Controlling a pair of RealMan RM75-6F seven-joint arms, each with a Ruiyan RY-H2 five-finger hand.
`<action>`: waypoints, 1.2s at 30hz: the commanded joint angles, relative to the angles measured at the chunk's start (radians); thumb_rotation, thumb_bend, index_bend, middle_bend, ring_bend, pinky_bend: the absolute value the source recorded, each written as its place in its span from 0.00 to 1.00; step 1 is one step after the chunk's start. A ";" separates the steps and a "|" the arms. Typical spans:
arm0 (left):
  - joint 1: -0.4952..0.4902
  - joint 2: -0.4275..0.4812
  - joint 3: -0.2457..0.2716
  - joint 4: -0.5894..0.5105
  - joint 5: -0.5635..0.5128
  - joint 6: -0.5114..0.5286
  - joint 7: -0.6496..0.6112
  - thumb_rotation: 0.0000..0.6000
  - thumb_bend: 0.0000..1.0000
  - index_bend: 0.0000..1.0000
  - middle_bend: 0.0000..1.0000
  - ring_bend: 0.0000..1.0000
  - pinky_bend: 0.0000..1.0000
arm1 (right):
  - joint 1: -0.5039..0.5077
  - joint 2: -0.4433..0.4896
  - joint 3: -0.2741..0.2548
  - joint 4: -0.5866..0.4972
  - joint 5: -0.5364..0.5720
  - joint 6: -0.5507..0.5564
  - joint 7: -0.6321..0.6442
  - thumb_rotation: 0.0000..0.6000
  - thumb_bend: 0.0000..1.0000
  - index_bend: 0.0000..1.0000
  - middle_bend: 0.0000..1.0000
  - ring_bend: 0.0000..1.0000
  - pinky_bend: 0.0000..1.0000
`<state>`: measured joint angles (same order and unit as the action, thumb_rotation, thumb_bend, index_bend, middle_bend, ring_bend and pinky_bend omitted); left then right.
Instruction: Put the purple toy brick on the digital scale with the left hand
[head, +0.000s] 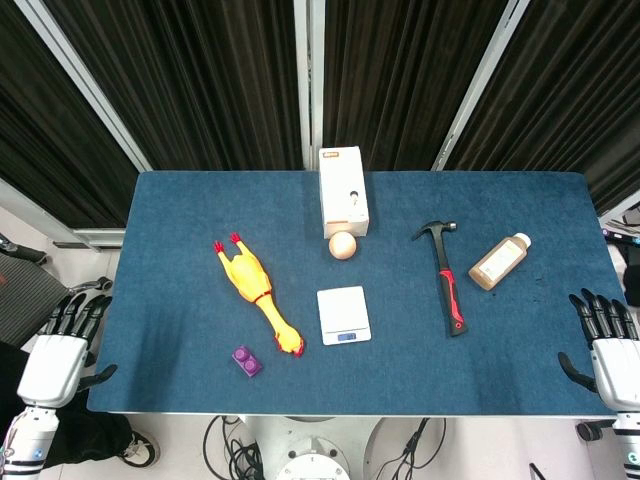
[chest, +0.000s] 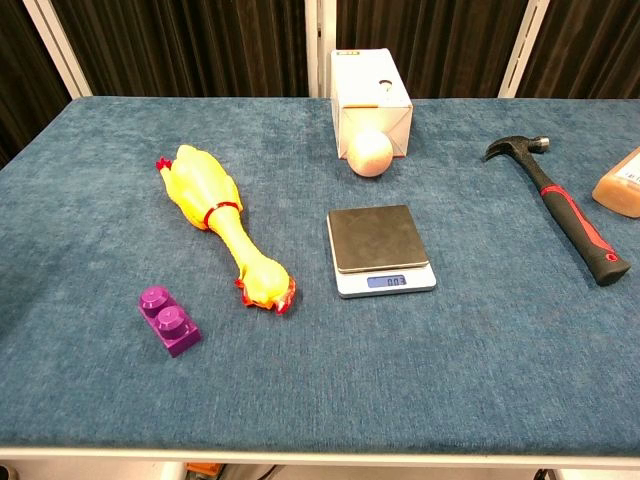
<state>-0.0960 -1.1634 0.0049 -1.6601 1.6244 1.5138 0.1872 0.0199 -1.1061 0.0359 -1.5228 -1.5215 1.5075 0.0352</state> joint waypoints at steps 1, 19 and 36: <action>-0.013 0.002 -0.008 -0.010 0.007 -0.010 0.009 1.00 0.03 0.04 0.09 0.00 0.00 | 0.000 0.001 0.000 0.000 0.000 0.000 0.001 1.00 0.22 0.00 0.00 0.00 0.00; -0.093 -0.001 0.043 -0.038 0.131 -0.113 0.031 1.00 0.04 0.06 0.10 0.00 0.01 | 0.010 0.009 0.008 -0.001 0.006 -0.013 0.011 1.00 0.22 0.00 0.00 0.00 0.00; -0.268 -0.184 0.067 -0.003 0.219 -0.351 0.038 1.00 0.04 0.14 0.16 0.02 0.14 | -0.009 0.033 0.006 -0.013 -0.006 0.025 0.032 1.00 0.22 0.00 0.00 0.00 0.00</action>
<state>-0.3526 -1.3333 0.0696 -1.6740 1.8517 1.1762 0.2257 0.0117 -1.0733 0.0417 -1.5350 -1.5266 1.5318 0.0665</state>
